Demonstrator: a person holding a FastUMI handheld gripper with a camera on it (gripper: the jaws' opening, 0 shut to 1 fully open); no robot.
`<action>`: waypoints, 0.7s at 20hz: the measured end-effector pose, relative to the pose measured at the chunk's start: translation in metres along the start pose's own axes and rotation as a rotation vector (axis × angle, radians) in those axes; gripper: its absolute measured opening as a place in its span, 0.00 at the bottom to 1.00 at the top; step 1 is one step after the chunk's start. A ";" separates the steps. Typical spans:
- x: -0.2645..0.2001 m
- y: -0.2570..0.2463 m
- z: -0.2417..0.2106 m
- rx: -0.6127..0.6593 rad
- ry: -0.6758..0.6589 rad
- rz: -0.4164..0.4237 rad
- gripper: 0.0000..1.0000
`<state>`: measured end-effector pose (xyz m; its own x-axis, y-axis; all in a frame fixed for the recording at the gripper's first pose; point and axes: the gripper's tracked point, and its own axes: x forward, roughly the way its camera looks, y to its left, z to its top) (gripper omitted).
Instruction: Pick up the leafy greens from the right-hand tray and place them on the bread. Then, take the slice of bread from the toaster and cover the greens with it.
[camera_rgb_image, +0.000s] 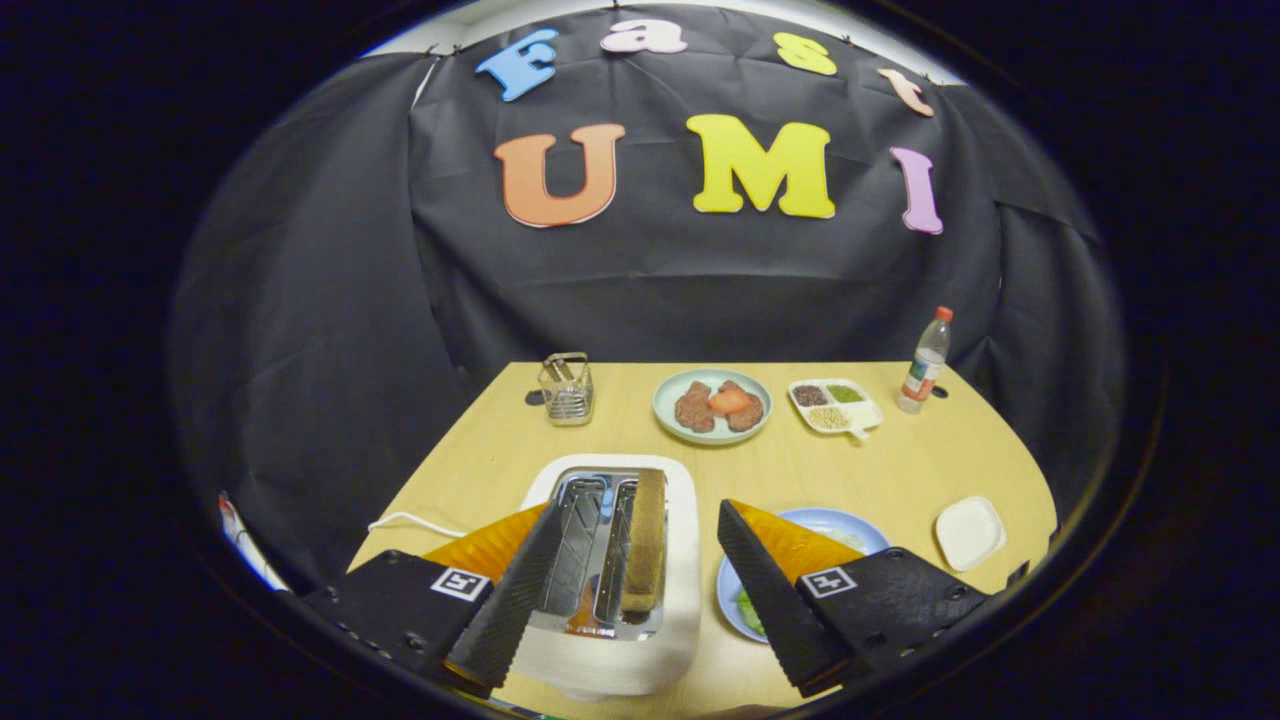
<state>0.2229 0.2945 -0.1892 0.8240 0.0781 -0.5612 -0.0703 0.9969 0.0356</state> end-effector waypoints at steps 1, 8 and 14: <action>0.005 0.000 -0.001 -0.002 0.013 -0.005 0.97; 0.019 0.011 -0.009 -0.019 0.052 0.024 0.23; -0.008 0.007 0.010 -0.021 -0.021 0.003 0.01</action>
<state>0.2218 0.3007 -0.1763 0.8352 0.0815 -0.5439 -0.0842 0.9962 0.0200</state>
